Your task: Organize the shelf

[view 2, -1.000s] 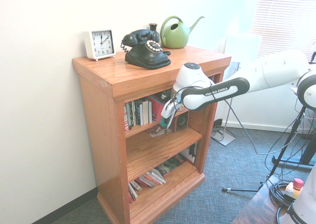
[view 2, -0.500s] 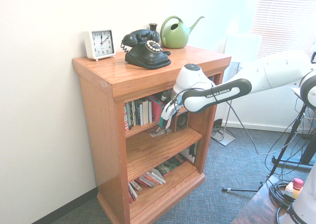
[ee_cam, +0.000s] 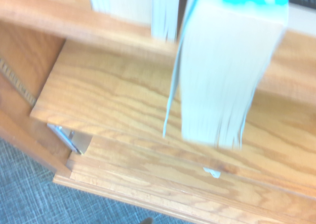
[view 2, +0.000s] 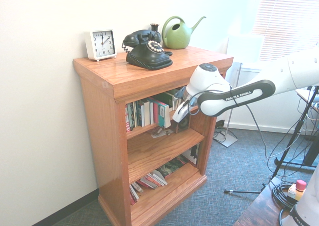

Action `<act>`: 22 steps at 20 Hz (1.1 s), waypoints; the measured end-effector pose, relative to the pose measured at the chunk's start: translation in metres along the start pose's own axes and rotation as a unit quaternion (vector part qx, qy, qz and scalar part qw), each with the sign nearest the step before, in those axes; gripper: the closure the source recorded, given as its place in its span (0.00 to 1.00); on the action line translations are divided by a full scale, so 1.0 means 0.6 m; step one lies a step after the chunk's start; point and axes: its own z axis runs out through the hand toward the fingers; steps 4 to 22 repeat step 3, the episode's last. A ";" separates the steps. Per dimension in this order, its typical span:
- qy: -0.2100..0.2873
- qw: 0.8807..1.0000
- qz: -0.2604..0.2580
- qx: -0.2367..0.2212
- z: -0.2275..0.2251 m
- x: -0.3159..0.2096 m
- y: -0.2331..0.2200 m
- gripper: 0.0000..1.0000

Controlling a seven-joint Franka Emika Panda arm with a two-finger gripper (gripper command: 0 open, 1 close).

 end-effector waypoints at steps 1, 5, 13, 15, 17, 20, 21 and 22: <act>0.000 1.000 0.000 0.000 -0.004 -0.006 0.005 0.00; -0.001 1.000 0.004 0.000 -0.011 -0.016 0.018 0.00; -0.001 1.000 0.004 0.000 -0.011 -0.016 0.018 0.00; -0.001 1.000 0.004 0.000 -0.011 -0.016 0.018 0.00; -0.001 1.000 0.004 0.000 -0.011 -0.016 0.018 0.00; -0.001 1.000 0.004 0.000 -0.011 -0.016 0.018 0.00; -0.001 1.000 0.004 0.000 -0.011 -0.016 0.018 0.00; -0.001 1.000 0.004 0.000 -0.011 -0.016 0.018 0.00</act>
